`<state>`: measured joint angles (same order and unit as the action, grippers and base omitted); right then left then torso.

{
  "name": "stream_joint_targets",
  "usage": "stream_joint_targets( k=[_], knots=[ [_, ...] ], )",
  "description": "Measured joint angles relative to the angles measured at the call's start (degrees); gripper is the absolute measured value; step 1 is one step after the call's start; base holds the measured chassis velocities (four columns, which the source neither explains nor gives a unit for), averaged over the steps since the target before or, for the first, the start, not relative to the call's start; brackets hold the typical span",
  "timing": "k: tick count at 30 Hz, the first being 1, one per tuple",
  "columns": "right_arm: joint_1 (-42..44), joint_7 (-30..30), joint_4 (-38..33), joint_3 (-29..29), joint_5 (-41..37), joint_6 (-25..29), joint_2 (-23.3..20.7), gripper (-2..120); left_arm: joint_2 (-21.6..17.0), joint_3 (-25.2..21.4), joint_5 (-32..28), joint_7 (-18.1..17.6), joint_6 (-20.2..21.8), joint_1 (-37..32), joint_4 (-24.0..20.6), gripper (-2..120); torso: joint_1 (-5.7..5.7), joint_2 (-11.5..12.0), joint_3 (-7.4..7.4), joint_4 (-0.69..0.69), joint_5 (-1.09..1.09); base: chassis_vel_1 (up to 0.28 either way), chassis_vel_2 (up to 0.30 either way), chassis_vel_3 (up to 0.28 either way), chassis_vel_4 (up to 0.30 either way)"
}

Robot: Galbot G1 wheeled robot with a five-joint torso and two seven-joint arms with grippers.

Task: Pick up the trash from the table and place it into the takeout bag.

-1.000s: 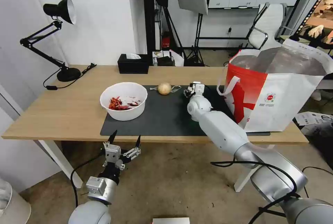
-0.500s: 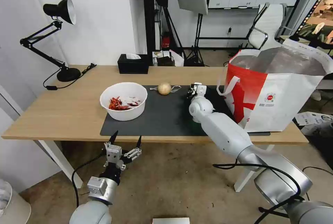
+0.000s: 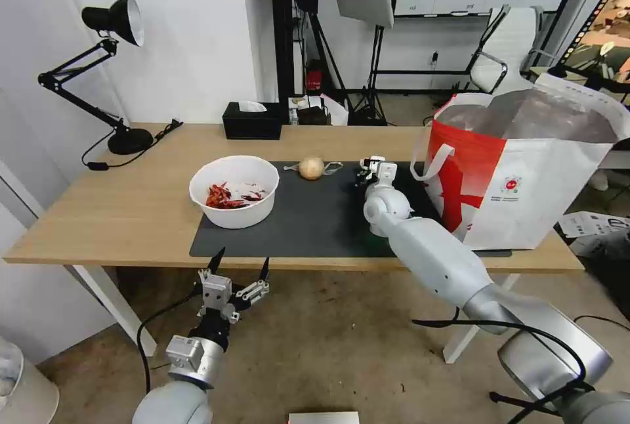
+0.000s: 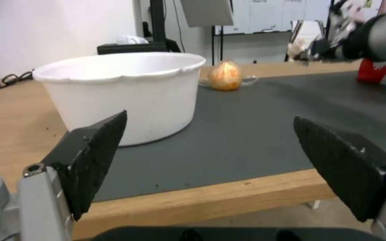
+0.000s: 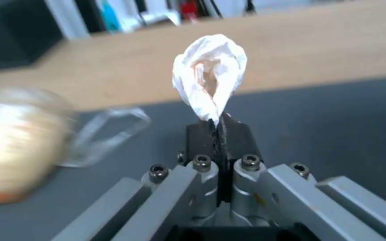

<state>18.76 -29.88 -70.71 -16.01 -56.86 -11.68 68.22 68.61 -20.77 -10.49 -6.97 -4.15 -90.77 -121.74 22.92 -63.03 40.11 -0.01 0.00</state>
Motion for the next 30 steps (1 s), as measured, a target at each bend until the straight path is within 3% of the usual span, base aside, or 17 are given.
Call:
stream_joint_targets(
  k=[1, 4, 5, 8, 14, 19, 22, 25, 30],
  knots=[
    [0.0, 0.0, 0.0, 0.0, 0.0, 0.0, 0.0, 0, 0.0, 0.0, 0.0, 0.0, 0.0, 0.0, 0.0, 100, 0.00, 0.0, 0.00, 0.00, 0.00, 0.000, 0.000, 0.000, 0.000],
    [2.4, -0.2, -11.3, 0.7, -0.1, 0.3, -5.0, 0, 0.1, -0.2, 0.0, 0.0, 0.0, -0.2, -0.3, 100, 0.00, 0.0, 0.00, 0.01, 0.01, 0.000, 0.000, 0.000, 0.000],
    [2.4, -0.2, -11.3, 0.7, -0.1, 0.3, -5.0, 0, 0.1, -0.2, 0.0, 0.0, 0.0, -0.2, -0.3, 100, 0.00, 0.0, 0.00, 0.01, 0.01, 0.000, 0.000, 0.000, 0.000],
    [4.3, 0.7, -21.4, 2.2, 0.7, 1.7, -10.8, 0, 0.2, -0.1, 0.0, 0.0, 0.0, -0.2, -0.5, 100, -0.01, 0.0, 0.00, 0.00, 0.00, 0.000, 0.000, 0.000, 0.000],
    [5.5, 1.3, -31.9, 7.0, 3.3, 4.2, -17.3, 0, 0.4, 0.6, 0.2, 0.0, -0.1, -0.1, -0.5, 100, 0.00, 0.0, -0.01, 0.00, 0.01, 0.000, 0.000, 0.000, 0.000],
    [4.9, -2.8, -34.8, 10.1, 3.8, 4.3, -19.3, 0, 0.3, 0.9, 0.3, 0.0, -0.1, -0.1, -0.7, 100, -0.01, 0.0, -0.01, 0.00, 0.01, 0.000, 0.000, 0.000, 0.000],
    [3.3, -15.6, -34.8, 12.8, 9.7, 2.5, -22.0, 0, 0.1, 1.1, 0.4, -0.1, 0.0, 0.0, -0.7, 100, 0.00, 0.0, 0.00, 0.01, 0.00, 0.000, 0.000, 0.000, 0.000],
    [3.5, -20.3, -34.6, 14.0, 9.8, 0.8, -23.4, 0, 0.1, 1.4, 0.6, -0.1, 0.0, 0.0, -0.7, 100, 0.00, 0.0, 0.00, 0.00, 0.02, 0.000, 0.000, 0.000, 0.000],
    [4.9, -22.8, -34.2, 15.8, 6.8, -1.6, -25.4, 0, 0.3, 2.1, 0.9, -0.1, 0.0, -0.1, -0.5, 100, 0.00, 0.0, 0.00, 0.00, 0.01, 0.000, 0.000, 0.000, 0.000]
  ],
)
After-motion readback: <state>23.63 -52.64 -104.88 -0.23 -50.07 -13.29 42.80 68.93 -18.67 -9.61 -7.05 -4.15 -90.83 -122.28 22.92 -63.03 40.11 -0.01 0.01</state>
